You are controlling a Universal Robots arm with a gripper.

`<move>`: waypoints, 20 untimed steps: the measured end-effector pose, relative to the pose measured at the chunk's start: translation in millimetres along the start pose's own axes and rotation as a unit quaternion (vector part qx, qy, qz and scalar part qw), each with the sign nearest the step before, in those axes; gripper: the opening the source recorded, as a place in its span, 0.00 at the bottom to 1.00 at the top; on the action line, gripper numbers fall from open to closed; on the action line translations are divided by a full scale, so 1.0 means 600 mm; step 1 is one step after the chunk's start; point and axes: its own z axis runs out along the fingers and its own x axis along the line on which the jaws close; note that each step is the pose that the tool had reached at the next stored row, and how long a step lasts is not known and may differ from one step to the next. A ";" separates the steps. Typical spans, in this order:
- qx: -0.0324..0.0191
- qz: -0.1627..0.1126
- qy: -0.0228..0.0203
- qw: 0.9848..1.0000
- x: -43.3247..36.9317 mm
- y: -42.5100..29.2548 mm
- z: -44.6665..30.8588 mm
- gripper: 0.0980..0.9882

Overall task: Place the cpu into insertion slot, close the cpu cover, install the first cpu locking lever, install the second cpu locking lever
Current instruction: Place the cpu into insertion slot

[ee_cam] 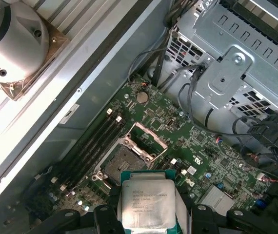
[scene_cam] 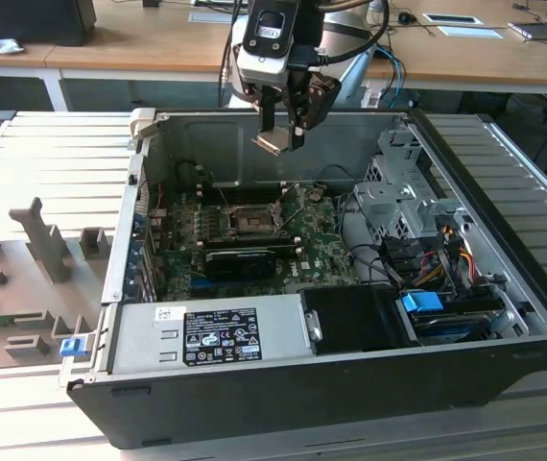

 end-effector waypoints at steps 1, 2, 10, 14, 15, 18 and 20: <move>0.000 0.002 0.000 1.000 0.000 0.000 0.000 0.48; 0.000 0.004 0.000 1.000 0.000 0.000 0.000 0.48; 0.000 0.021 -0.002 1.000 0.000 0.000 0.000 0.48; -0.001 0.029 -0.003 1.000 0.000 0.000 0.000 0.48; -0.001 0.031 -0.003 1.000 0.000 0.000 0.000 0.48; -0.001 0.040 -0.004 0.999 0.000 0.000 0.000 0.48; -0.001 0.046 -0.004 0.999 0.000 0.000 0.000 0.48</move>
